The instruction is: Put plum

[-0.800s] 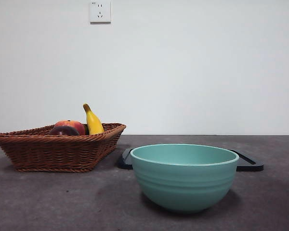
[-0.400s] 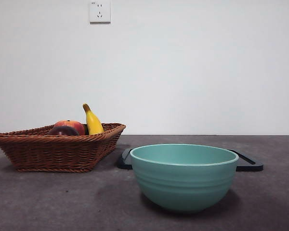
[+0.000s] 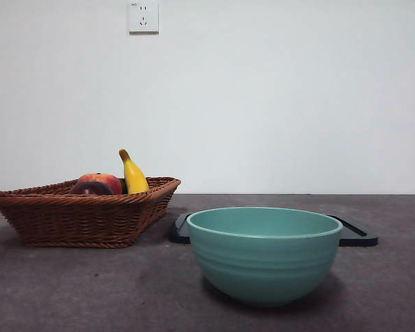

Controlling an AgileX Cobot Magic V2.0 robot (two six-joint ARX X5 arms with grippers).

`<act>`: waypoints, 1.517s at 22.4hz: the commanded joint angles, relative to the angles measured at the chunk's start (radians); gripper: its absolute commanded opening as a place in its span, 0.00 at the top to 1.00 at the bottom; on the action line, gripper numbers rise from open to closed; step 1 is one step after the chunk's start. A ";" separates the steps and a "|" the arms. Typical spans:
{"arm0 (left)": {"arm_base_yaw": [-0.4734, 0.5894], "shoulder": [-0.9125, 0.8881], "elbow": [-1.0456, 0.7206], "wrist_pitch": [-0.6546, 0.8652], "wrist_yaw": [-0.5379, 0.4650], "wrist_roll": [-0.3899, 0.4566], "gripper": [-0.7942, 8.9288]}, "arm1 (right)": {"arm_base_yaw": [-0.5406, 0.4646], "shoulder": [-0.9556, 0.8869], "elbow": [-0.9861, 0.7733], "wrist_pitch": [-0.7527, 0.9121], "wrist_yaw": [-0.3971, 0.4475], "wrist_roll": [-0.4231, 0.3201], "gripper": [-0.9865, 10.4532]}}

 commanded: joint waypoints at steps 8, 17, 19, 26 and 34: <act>-0.008 0.256 0.247 -0.244 0.317 0.217 0.91 | 0.024 0.295 0.283 -0.311 -0.269 -0.161 0.91; -0.074 0.354 0.359 -0.486 0.352 0.367 0.91 | 0.143 0.429 0.378 -0.550 -0.293 -0.299 0.91; -0.080 0.353 0.359 -0.484 0.352 0.367 0.91 | 0.176 0.445 0.378 -0.586 -0.290 -0.323 0.91; -0.080 0.353 0.359 -0.483 0.352 0.367 0.76 | 0.192 0.450 0.378 -0.587 -0.290 -0.321 0.85; -0.080 0.353 0.359 -0.480 0.351 0.353 0.46 | 0.192 0.450 0.378 -0.585 -0.290 -0.314 0.58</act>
